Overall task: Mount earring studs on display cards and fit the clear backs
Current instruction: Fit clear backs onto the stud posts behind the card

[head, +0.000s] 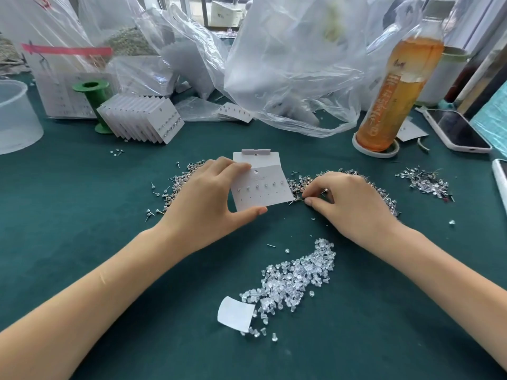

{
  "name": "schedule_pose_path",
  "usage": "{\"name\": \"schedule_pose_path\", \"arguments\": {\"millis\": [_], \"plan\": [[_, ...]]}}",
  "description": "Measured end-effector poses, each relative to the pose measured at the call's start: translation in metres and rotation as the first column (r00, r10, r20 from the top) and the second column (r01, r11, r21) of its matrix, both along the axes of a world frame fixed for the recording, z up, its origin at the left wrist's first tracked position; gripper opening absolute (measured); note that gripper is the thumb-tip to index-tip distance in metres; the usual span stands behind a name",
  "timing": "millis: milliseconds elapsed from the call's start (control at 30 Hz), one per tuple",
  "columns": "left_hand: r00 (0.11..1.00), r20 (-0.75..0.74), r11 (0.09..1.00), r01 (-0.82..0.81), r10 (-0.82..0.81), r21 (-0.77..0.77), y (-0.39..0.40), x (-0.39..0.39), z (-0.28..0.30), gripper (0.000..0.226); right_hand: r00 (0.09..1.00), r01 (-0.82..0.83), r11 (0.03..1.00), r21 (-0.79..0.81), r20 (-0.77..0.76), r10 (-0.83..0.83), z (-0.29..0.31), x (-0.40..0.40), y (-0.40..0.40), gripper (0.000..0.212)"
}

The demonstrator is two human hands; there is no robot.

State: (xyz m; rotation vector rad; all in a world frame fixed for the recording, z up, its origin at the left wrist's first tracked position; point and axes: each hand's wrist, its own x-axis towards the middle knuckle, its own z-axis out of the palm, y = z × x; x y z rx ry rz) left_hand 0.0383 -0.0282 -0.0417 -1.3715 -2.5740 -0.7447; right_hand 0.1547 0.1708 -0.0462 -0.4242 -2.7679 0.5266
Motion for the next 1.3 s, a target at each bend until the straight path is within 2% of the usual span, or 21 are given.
{"name": "schedule_pose_path", "arguments": {"millis": [100,167,233,300,467,533,833,1167,1300], "plan": [[1.000,0.005,1.000,0.007,-0.007,-0.015,0.000,0.001,0.000,0.073,1.000,0.002,0.998,-0.066,-0.006,-0.002,0.005,0.000,0.001,0.008],[1.000,0.010,1.000,0.016,-0.016,-0.017,0.001,0.001,0.000,0.073,0.997,-0.025,0.972,-0.235,-0.074,0.008,0.013,0.002,0.002,0.010],[0.999,0.023,0.999,0.038,-0.037,-0.009,0.001,0.003,0.000,0.072,0.983,-0.111,0.892,-0.438,-0.182,0.032,0.024,0.004,-0.002,0.011],[0.996,0.039,0.997,0.075,-0.075,0.002,0.002,0.007,0.001,0.071,0.963,-0.192,0.853,-0.485,-0.259,0.070,0.031,0.007,-0.014,0.010],[0.984,0.049,0.985,0.172,-0.173,0.021,0.005,0.021,0.000,0.065,0.940,-0.264,0.932,-0.247,-0.283,0.191,0.020,0.011,-0.050,0.009],[0.981,0.059,0.983,0.183,-0.184,0.031,0.005,0.023,0.001,0.063,0.934,-0.272,0.940,-0.206,-0.292,0.206,0.015,0.011,-0.053,0.010],[0.978,0.046,0.978,0.201,-0.204,0.049,0.005,0.026,0.002,0.062,0.896,-0.322,0.937,-0.133,-0.363,0.257,0.008,0.011,-0.054,0.013],[0.980,0.059,0.981,0.188,-0.190,0.041,0.004,0.027,0.003,0.055,0.874,-0.386,0.922,-0.037,-0.334,0.352,0.007,0.012,-0.052,0.010],[0.980,0.051,0.981,0.190,-0.192,0.042,0.004,0.028,0.003,0.052,0.866,-0.428,0.902,-0.052,-0.309,0.393,0.008,0.011,-0.048,0.011]]}}
